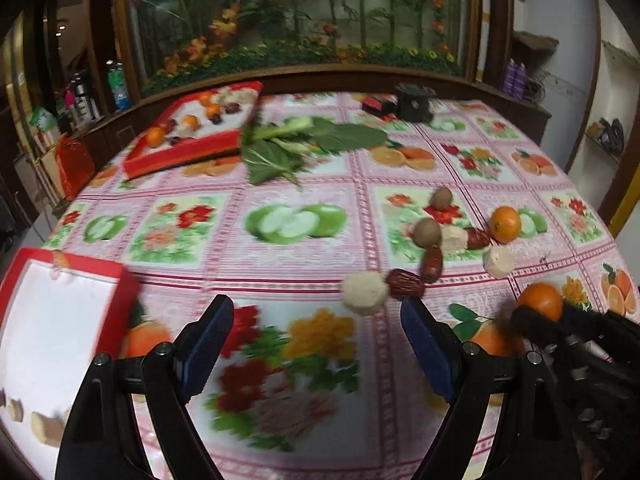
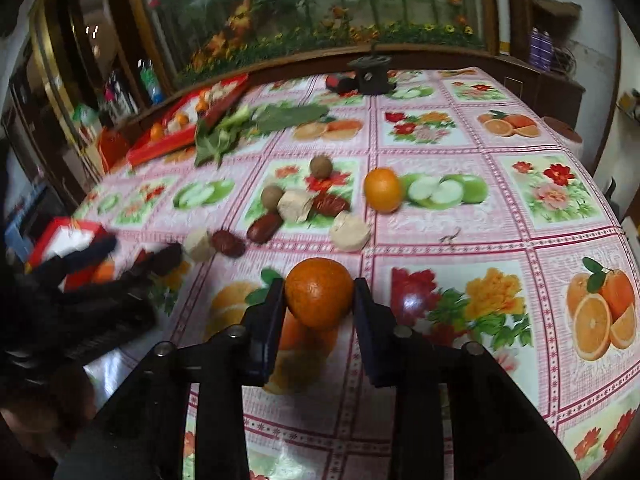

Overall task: Organize fruits
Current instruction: 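Grasp a beige round cake with the left tool while the right tool grasps an orange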

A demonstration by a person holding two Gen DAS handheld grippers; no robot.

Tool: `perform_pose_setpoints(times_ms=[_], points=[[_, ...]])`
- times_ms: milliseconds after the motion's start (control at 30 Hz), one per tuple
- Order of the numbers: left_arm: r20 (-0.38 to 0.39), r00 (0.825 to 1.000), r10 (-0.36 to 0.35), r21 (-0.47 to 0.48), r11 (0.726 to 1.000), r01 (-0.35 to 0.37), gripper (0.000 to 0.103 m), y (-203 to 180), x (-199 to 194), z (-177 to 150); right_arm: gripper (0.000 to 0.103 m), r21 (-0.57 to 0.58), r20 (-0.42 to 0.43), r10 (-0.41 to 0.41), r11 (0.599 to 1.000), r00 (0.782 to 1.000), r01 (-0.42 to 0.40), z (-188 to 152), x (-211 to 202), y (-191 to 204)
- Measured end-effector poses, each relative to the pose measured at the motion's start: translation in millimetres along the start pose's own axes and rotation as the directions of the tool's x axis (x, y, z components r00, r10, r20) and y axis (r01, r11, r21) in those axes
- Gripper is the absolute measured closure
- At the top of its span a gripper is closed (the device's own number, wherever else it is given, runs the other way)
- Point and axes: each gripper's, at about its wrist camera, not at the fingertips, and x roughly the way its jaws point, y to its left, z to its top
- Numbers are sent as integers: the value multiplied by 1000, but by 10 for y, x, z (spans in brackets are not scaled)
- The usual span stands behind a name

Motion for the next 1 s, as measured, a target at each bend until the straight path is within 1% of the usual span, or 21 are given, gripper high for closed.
perform_pose_setpoints(times_ms=[100,133,167,200,233,267,300,333,367,533,600,733,800,1000], points=[[-15,1000,16,17,1000,-16,18,-60,121,20,68,20,26,26,999,999,-26,23,-55,-36],[-41,999,13,18,1000,-13,19,-70,178,29,68,22,32,35,999,999,-36,28,-69,-36],[-78,997,-15,9,1000,15,22,-70,251,36,68,21,37,42,999,998,-43,38,-76,-34],[-91,995,-31,0,1000,31,28,-58,270,32,68,22,41,48,999,998,-49,42,-83,-35],[-80,996,-41,-26,999,39,40,-27,260,46,68,23,44,53,998,998,-54,46,-91,-38],[-72,997,-35,-31,999,33,46,-15,258,58,68,25,48,56,998,997,-57,51,-99,-44],[-68,997,-33,-36,999,31,60,-1,259,68,68,28,49,60,998,997,-61,55,-101,-52],[-64,997,-36,-38,999,33,71,14,263,82,68,30,48,64,997,997,-66,54,-100,-52],[-63,997,-42,-39,998,40,73,21,265,85,68,29,48,65,997,997,-67,52,-95,-49],[-66,996,-64,-11,998,64,74,40,207,41,68,17,56,62,998,997,-63,53,-101,-21],[-71,993,-94,-7,996,94,74,83,96,-47,68,20,59,56,998,997,-57,60,-115,-17],[-43,992,-116,-28,993,115,74,222,-205,-202,68,-11,72,49,999,996,-48,48,-239,101],[-32,993,-112,-26,994,111,74,257,-338,-274,68,-28,70,51,998,996,-50,1,-311,175],[-18,998,-58,-27,998,57,74,345,-740,-515,68,-74,63,66,995,996,-61,-246,-597,431]])
